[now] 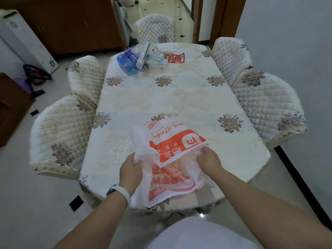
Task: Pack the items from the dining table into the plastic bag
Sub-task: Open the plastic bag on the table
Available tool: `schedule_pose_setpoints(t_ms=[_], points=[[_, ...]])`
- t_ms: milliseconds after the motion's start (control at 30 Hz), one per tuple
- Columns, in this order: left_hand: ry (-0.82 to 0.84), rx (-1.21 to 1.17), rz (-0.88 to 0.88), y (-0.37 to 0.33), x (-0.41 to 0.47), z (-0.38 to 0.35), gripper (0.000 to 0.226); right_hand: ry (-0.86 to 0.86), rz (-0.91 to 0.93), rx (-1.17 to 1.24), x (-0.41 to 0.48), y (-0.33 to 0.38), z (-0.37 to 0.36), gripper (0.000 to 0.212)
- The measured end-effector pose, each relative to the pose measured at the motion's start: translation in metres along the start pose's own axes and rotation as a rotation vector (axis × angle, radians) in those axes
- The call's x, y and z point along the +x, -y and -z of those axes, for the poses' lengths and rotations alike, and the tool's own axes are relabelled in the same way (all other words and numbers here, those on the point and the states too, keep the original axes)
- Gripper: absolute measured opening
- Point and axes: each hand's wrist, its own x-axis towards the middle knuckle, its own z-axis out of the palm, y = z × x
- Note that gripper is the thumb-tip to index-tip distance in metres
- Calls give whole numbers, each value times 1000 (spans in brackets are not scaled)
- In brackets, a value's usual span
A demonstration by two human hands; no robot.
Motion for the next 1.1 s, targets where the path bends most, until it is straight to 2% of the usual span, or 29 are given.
schedule_pose_setpoints(t_ms=[33,67,167,267,400,500,533,600,667,733,800,933,1033,1100], points=[[-6,-28,-14,-4,3,5,36,-36,41,-9,1,2,1,20],[-25,-59,-34,-9,6,9,39,-68,75,-8,1,4,5,23],[-125,-156,-79,-29,13,21,35,-163,139,62,-1,14,22,13],[-181,-163,-170,-56,16,34,22,-211,144,177,2,30,41,18],[-119,46,-299,-87,12,51,9,-252,199,221,0,58,73,26],[-106,258,-399,-96,14,58,8,-293,254,80,-2,69,97,21],[-113,326,-415,-97,15,59,17,-313,270,10,-2,70,104,22],[-130,473,-416,-96,18,60,46,-312,271,-120,-3,71,115,26],[-166,580,-419,-94,20,60,57,-292,261,-273,-7,69,124,30],[-157,582,-372,-89,25,62,48,-284,303,-480,-11,62,130,36],[-164,498,-272,-86,30,65,42,-278,301,-588,-14,50,137,38],[-213,339,-174,-80,36,68,54,-289,245,-590,-16,23,146,25],[-154,277,-132,-78,35,61,52,-230,212,-622,-16,20,141,33],[-113,308,-149,-79,37,55,41,-218,204,-604,-15,23,136,39]])
